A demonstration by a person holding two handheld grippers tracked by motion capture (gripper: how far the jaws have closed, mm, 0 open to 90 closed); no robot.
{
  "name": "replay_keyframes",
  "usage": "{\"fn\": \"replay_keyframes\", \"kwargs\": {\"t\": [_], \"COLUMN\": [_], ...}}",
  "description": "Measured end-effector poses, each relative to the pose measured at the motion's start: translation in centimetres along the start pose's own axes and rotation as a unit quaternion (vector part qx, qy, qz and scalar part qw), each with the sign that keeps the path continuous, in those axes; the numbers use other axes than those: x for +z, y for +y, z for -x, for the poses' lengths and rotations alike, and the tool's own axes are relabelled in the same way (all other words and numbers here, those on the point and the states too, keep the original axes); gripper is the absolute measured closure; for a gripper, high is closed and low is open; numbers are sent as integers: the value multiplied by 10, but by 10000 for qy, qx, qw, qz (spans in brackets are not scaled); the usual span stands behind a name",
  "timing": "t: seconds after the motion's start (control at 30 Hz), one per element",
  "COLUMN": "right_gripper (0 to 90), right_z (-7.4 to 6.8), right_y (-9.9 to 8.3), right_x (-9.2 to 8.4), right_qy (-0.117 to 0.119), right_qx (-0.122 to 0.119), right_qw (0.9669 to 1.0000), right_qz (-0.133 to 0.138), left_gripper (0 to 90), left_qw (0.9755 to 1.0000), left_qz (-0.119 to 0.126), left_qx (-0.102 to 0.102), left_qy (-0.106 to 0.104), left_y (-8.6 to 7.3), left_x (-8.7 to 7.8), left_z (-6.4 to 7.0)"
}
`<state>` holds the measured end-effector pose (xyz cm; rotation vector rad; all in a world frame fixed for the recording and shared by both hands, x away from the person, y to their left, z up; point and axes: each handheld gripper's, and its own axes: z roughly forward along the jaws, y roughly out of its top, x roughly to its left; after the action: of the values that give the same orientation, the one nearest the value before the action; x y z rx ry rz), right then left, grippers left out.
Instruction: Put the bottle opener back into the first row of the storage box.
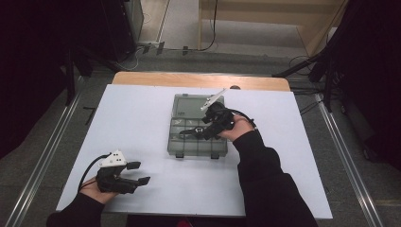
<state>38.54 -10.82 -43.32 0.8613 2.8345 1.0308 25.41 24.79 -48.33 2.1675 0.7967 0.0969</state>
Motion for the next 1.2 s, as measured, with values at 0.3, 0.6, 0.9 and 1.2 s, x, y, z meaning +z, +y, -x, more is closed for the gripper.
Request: {"fn": "replay_keyframes", "kwargs": {"t": [0.3, 0.6, 0.9, 1.2], "right_gripper": [247, 244, 246, 245], "right_z": [-16, -33, -46, -56], "right_y": [-21, -46, -64, -97], "right_x": [-10, -15, -24, -37], "right_qy": [-72, -57, -42, -75], "right_qx": [174, 216, 275, 348], "right_qw": [9997, 9993, 9992, 9986], "right_qz": [149, 287, 302, 397], "left_gripper": [283, 283, 283, 283], "left_qw": [9999, 10000, 10000, 10000], "left_qz": [-73, -53, -42, -28], "left_qx": [-85, -47, -26, -21], "left_qy": [63, 41, 45, 73], "left_y": [0, 1, 1, 2], "left_x": [3, 2, 2, 1], "left_z": [-3, -3, -3, -3]}}
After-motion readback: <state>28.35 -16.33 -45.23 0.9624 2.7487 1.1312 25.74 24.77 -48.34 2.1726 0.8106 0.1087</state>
